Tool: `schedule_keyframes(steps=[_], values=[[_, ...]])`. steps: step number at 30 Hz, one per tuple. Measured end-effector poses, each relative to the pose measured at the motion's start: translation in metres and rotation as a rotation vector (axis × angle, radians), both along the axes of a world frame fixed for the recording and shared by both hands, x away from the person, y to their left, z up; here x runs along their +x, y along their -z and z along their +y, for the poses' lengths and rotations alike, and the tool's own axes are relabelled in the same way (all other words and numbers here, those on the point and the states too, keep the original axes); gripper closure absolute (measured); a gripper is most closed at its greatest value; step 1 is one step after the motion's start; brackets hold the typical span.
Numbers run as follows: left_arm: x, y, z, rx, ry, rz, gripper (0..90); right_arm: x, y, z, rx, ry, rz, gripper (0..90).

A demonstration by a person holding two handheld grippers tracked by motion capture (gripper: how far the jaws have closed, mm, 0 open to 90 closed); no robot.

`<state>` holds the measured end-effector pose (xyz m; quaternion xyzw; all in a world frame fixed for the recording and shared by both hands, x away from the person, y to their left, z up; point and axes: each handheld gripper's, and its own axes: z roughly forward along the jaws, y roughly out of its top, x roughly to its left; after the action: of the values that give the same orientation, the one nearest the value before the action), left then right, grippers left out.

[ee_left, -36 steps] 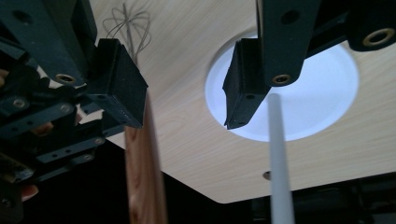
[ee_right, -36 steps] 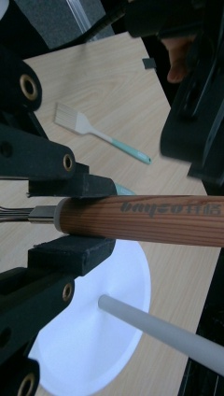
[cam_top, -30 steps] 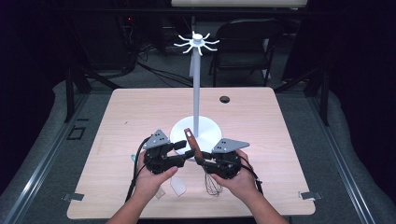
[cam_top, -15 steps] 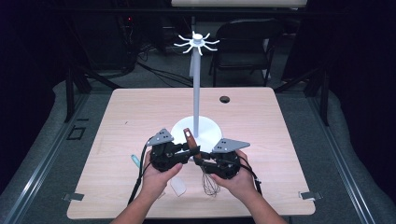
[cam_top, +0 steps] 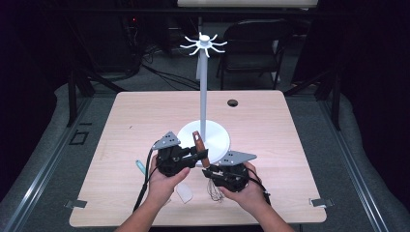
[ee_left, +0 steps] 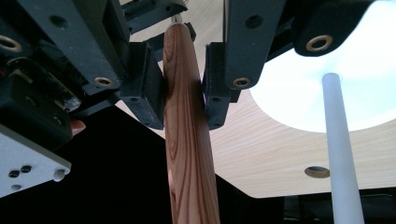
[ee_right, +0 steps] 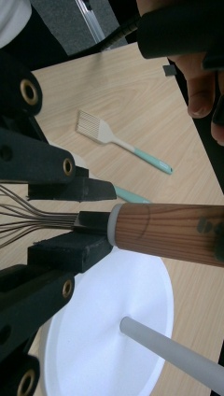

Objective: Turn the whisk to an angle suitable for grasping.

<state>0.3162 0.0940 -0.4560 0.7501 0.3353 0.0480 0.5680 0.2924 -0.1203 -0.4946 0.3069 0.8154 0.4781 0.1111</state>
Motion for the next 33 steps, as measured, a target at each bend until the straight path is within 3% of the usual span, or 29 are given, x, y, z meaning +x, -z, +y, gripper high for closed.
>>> schedule_keyframes(steps=[9,17,28,31,33], values=[[-0.004,-0.005,0.000,0.018,-0.005,-0.014,70.0,0.001,0.000,0.002,0.018,0.012,-0.004,80.6],[-0.010,-0.012,-0.003,0.039,0.001,-0.065,70.9,0.002,-0.004,0.003,0.059,-0.015,0.003,81.2],[-0.009,0.004,-0.002,0.024,-0.006,-0.033,68.7,0.003,-0.002,0.005,0.060,-0.018,-0.005,85.5],[-0.009,0.011,-0.002,0.014,-0.007,-0.008,68.4,0.004,0.000,0.005,0.068,-0.024,0.004,85.5],[-0.009,0.016,-0.004,0.031,-0.010,0.012,66.4,0.005,0.001,0.005,0.073,-0.020,0.006,85.6]])
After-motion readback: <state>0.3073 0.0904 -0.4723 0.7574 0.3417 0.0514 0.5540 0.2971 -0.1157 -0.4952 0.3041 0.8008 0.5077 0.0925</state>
